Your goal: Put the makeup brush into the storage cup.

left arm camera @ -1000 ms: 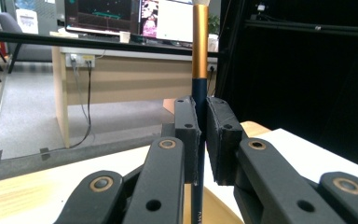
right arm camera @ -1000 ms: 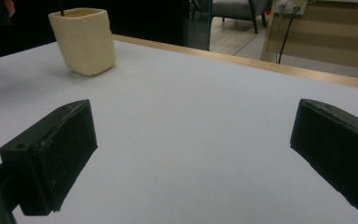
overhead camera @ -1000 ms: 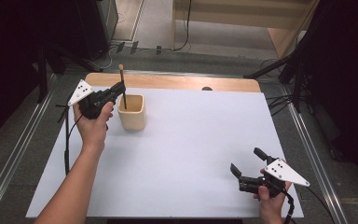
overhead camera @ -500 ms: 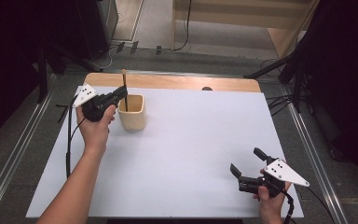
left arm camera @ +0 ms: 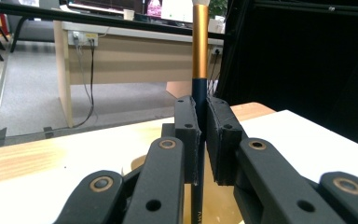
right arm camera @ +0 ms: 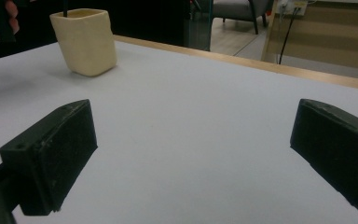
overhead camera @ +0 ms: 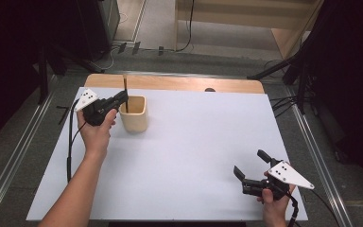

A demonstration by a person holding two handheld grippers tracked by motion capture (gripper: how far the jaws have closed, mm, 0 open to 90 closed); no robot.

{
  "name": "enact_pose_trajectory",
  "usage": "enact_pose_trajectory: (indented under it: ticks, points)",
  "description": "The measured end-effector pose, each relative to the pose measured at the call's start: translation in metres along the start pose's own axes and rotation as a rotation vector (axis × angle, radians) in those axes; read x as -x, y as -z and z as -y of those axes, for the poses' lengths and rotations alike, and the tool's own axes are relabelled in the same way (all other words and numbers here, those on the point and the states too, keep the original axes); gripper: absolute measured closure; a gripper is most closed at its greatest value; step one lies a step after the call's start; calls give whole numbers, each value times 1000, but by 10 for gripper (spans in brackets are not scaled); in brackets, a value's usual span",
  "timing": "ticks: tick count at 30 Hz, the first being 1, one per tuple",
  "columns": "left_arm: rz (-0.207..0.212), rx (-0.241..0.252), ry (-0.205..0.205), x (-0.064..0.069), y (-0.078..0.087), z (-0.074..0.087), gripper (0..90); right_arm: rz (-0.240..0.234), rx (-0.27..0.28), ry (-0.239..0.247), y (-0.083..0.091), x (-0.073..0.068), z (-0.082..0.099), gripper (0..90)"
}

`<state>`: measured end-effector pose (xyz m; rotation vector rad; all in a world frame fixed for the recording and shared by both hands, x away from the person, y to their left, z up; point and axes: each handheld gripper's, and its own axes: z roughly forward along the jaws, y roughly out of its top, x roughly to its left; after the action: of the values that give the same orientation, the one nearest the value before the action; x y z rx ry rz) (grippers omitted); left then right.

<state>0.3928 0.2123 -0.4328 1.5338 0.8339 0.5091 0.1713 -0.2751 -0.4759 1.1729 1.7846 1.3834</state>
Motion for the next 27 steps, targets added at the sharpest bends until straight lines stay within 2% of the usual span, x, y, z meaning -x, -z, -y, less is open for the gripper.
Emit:
enact_pose_trajectory:
  ticks: [7,9,14,18,27]
  points:
    - [-3,-17,-3,1,-1,3,843,0,2,4,1,0,0,10]
    - [-7,-47,1,0,-1,5,843,1,0,0,1,1,0,10]
    - [-3,-66,5,0,-1,7,843,2,0,-2,1,1,0,10]
    - [-9,-101,25,-1,0,9,842,1,0,1,1,0,0,10]
    - [6,-115,37,-1,-1,12,826,2,-1,1,1,0,0,10]
